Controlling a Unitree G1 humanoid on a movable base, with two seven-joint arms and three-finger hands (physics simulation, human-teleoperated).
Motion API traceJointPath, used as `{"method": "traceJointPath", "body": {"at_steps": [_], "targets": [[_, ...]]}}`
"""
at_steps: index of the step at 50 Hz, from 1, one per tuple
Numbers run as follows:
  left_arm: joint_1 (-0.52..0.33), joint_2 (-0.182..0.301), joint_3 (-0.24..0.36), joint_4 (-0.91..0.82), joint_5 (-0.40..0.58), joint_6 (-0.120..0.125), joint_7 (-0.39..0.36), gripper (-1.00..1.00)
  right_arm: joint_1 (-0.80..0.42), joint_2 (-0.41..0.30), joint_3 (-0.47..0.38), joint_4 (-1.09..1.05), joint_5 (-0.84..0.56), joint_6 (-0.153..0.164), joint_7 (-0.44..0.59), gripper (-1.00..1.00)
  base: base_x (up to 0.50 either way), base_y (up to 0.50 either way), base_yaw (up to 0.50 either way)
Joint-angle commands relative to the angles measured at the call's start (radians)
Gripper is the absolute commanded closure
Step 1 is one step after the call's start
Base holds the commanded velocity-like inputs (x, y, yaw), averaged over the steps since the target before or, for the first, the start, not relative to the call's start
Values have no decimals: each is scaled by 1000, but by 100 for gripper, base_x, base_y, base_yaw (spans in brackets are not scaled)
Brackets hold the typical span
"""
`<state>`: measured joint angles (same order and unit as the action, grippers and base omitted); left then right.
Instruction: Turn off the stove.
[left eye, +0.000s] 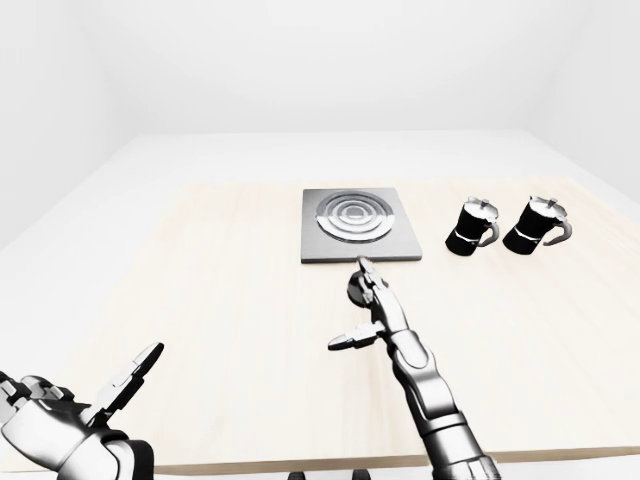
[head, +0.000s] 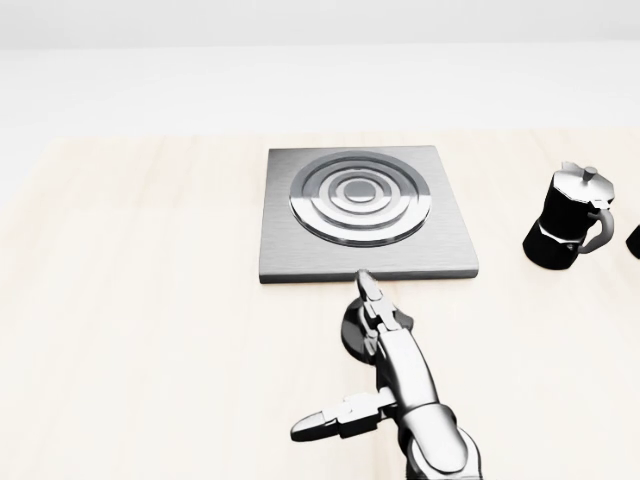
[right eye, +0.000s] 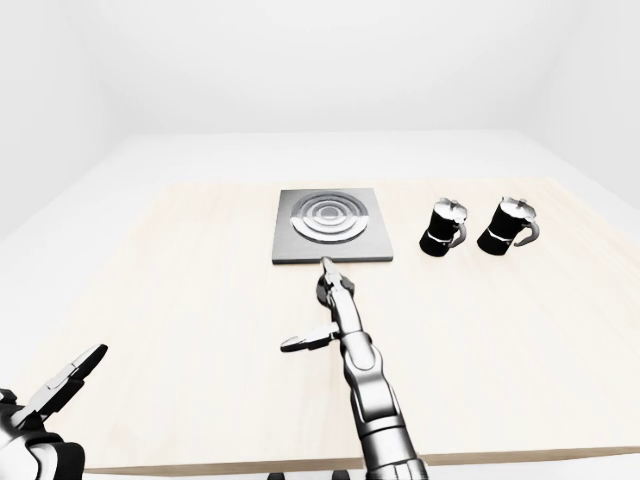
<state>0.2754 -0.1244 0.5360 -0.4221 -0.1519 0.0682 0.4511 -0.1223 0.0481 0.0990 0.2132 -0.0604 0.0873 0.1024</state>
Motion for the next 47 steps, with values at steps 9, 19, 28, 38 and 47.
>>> {"method": "traceJointPath", "body": {"at_steps": [9,19,28,38,47], "targets": [[-2,2,-2,10,-2,-10,-1,-100,-258,-30,-106,330,79,0,-38,-100,0,0,0],[-2,3,-4,10,-2,-8,2,-100,-386,-63,-140,558,118,0,-49,-100,0,0,0],[1,0,-2,1,0,-2,-2,-100,-419,-93,-159,489,149,0,-77,-100,0,0,0],[0,3,-4,9,-1,-7,1,-100,-449,-135,-200,403,232,0,-143,-100,0,0,0],[3,-2,-1,-3,-1,-1,-4,-100,-410,-148,-191,155,249,0,-189,-100,0,0,0]]}}
